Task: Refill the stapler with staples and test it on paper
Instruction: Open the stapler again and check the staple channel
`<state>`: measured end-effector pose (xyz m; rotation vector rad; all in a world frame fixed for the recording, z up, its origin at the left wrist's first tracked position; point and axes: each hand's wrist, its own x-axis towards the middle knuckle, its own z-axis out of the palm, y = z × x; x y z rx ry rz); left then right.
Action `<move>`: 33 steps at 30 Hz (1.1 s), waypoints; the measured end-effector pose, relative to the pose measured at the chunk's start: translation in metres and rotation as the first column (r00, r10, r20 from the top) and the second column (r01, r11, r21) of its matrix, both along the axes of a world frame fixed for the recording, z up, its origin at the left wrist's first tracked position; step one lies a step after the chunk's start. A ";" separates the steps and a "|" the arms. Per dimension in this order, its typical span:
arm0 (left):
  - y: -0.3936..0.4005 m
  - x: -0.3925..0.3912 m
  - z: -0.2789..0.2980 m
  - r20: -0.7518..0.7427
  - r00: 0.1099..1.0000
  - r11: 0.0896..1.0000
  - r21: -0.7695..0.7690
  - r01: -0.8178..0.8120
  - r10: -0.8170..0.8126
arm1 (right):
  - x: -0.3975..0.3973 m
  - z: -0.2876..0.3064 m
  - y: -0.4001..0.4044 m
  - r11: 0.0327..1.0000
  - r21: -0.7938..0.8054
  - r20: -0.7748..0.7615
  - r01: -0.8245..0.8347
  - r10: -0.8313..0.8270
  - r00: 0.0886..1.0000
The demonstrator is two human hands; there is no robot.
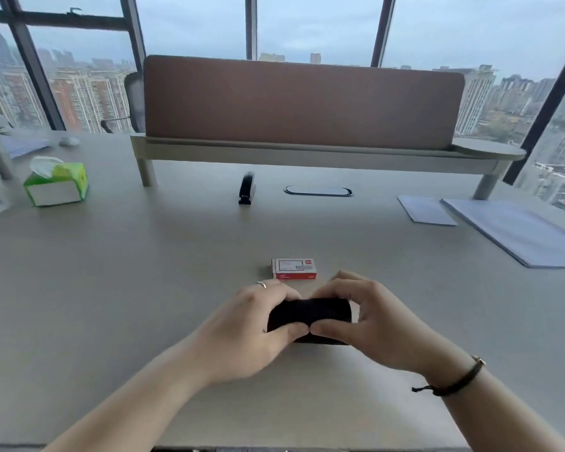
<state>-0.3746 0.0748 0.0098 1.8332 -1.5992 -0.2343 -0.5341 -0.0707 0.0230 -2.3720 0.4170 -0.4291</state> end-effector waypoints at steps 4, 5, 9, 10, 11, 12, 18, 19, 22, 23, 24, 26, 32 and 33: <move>0.000 -0.004 -0.009 0.005 1.000 0.999 0.048 0.001 -0.001 | -0.009 -0.021 0.002 0.997 0.028 0.014 0.067 -0.067 0.998; 0.000 -0.003 -0.010 0.003 1.000 0.999 0.053 -0.002 0.002 | -0.011 -0.024 0.001 0.995 0.031 0.018 0.093 -0.093 0.995; -0.002 -0.002 -0.010 0.010 1.000 0.998 0.058 -0.014 0.013 | -0.015 -0.031 -0.002 0.985 0.090 0.043 0.150 -0.154 0.987; -0.003 -0.004 -0.009 0.011 1.000 0.998 0.056 -0.015 0.015 | -0.015 -0.032 -0.002 0.982 0.114 0.046 0.151 -0.157 0.987; -0.005 -0.006 -0.008 0.011 1.000 0.999 0.050 -0.013 0.013 | -0.015 -0.033 -0.002 0.979 0.136 0.052 0.150 -0.159 0.986; -0.008 -0.008 -0.007 0.010 1.000 0.999 0.044 -0.008 0.007 | -0.015 -0.034 -0.002 0.977 0.155 0.060 0.148 -0.159 0.985; -0.030 -0.025 0.002 -0.016 1.000 1.000 0.026 0.017 -0.017 | -0.015 -0.036 -0.003 0.974 0.184 0.077 0.129 -0.145 0.986; -0.033 -0.027 0.003 -0.022 1.000 0.999 0.038 0.018 -0.018 | -0.015 -0.036 -0.003 0.973 0.187 0.079 0.133 -0.150 0.986; -0.037 -0.025 0.003 -0.040 0.999 0.998 0.063 0.023 -0.021 | -0.014 -0.037 -0.005 0.969 0.197 0.070 0.147 -0.163 0.984; -0.037 -0.025 0.002 -0.054 0.998 0.998 0.058 0.030 -0.027 | -0.014 -0.037 -0.006 0.969 0.198 0.065 0.148 -0.164 0.984; -0.036 -0.025 0.001 -0.065 0.997 0.998 0.049 0.038 -0.035 | -0.014 -0.036 -0.005 0.968 0.204 0.061 0.144 -0.160 0.985; -0.034 -0.025 0.002 -0.106 0.994 0.999 0.017 0.042 -0.040 | -0.013 -0.036 -0.005 0.968 0.203 0.046 0.149 -0.161 0.986; -0.014 -0.001 0.027 -0.357 0.933 0.988 -0.157 -0.003 -0.054 | -0.015 -0.030 -0.004 0.973 0.136 0.012 0.185 -0.188 0.982; -0.010 0.003 0.029 -0.355 0.932 0.986 -0.164 0.018 -0.076 | -0.015 -0.030 -0.003 0.974 0.134 0.011 0.183 -0.186 0.982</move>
